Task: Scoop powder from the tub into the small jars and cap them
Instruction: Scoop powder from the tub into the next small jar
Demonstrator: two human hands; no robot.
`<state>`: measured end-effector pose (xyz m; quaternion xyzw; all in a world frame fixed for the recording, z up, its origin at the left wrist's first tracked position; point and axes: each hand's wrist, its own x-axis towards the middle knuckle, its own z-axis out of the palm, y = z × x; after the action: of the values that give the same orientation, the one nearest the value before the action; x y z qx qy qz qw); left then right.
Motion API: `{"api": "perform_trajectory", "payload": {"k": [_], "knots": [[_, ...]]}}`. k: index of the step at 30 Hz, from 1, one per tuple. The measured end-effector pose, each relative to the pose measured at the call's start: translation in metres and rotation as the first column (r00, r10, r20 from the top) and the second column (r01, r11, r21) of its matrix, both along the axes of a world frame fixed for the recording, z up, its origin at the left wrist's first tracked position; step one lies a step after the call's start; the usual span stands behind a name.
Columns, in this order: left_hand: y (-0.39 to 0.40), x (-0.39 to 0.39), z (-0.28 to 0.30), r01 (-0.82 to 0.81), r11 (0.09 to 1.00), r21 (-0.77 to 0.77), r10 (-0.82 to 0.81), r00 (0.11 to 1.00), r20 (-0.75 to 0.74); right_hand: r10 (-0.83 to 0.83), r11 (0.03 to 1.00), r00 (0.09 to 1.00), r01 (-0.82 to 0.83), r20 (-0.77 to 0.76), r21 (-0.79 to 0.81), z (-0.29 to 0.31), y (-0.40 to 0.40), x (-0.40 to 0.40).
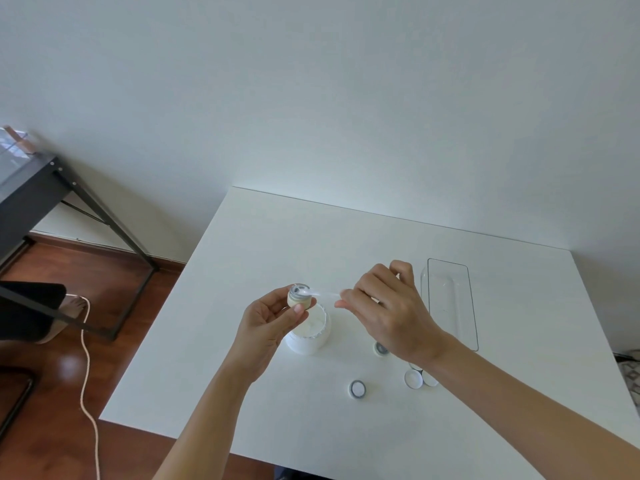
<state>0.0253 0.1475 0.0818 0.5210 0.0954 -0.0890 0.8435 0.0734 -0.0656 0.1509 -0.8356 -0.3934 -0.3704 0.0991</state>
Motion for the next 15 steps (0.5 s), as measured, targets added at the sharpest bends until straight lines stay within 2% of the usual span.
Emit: {"api": "perform_trajectory", "payload": {"k": [3,6,7,9,12,13,14,15], "knots": [[0.000,-0.001,-0.001,-0.007,1.000,-0.007,0.007,1.000,-0.001,-0.018,0.999,0.997,0.021,-0.079,0.048,0.004,-0.003,-0.001],[0.000,-0.001,0.000,-0.017,1.000,-0.019,0.017,1.000,0.000,-0.036,0.970,0.930,0.120,-0.365,0.210,0.009,-0.003,-0.002],[0.001,-0.002,0.000,-0.017,1.000,-0.023,0.017,1.000,0.000,-0.031,0.942,0.871,0.189,-0.491,0.277,0.011,-0.002,-0.002],[0.001,-0.003,0.001,-0.013,1.000,-0.027,0.013,1.000,0.002,0.020,0.863,0.694,0.351,-0.720,0.363,0.011,-0.002,0.002],[0.003,-0.006,-0.001,-0.012,0.999,-0.034,0.012,1.000,0.004,0.159,0.772,0.334,0.545,-0.929,0.328,0.001,-0.005,0.013],[0.004,-0.007,-0.001,-0.012,0.999,-0.038,0.012,1.000,0.002,0.164,0.770,0.253,0.571,-0.953,0.285,-0.005,-0.004,0.016],[0.005,-0.008,-0.002,-0.011,0.999,-0.043,0.011,1.000,0.002,0.116,0.788,0.225,0.572,-0.967,0.227,-0.013,-0.003,0.018],[0.006,-0.009,-0.003,-0.010,0.999,-0.047,0.010,1.000,0.002,0.030,0.818,0.236,0.552,-0.971,0.159,-0.021,0.000,0.019]]}}
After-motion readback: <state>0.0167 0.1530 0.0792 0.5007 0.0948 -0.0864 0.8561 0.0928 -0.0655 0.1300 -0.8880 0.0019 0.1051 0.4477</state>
